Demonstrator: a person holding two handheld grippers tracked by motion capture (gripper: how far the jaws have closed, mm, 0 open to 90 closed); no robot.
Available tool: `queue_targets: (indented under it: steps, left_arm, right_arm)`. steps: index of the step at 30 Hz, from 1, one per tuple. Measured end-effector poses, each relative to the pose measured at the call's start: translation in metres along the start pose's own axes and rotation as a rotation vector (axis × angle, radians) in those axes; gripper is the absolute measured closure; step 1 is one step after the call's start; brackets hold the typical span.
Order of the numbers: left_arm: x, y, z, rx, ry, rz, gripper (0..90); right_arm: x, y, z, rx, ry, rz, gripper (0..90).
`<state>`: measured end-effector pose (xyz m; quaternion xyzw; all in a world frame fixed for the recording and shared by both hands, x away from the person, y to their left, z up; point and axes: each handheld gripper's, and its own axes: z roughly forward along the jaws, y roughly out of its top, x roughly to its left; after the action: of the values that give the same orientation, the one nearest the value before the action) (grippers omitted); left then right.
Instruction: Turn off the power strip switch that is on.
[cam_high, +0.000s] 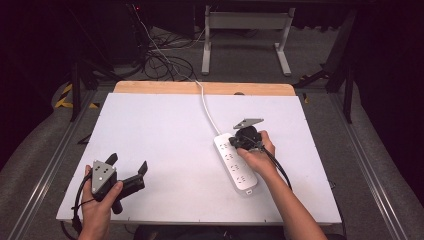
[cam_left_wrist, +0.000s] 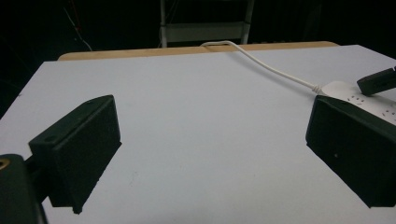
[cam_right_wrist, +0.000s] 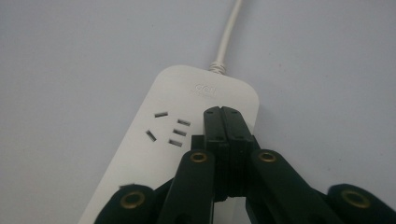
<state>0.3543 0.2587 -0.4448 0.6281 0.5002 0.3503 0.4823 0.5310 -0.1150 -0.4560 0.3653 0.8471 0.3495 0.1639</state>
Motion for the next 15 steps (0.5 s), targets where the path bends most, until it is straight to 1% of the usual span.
queue_targets:
  steps: [2,11,15]
  left_arm:
    - [-0.0002,0.0,0.0,0.0,0.0,-0.001,3.9]
    - [0.0004,-0.0002,-0.0003,0.006,0.0,-0.001,3.9]
    - [0.0004,-0.0003,-0.0001,0.006,-0.001,-0.002,3.9]
  right_arm:
    - [0.0006,-0.0003,0.0,-0.002,-0.004,-0.006,90.0]
    - [-0.0002,-0.0006,-0.0003,0.001,-0.002,0.006,90.0]
    - [0.0015,-0.0006,0.0001,0.0,-0.013,-0.003,90.0]
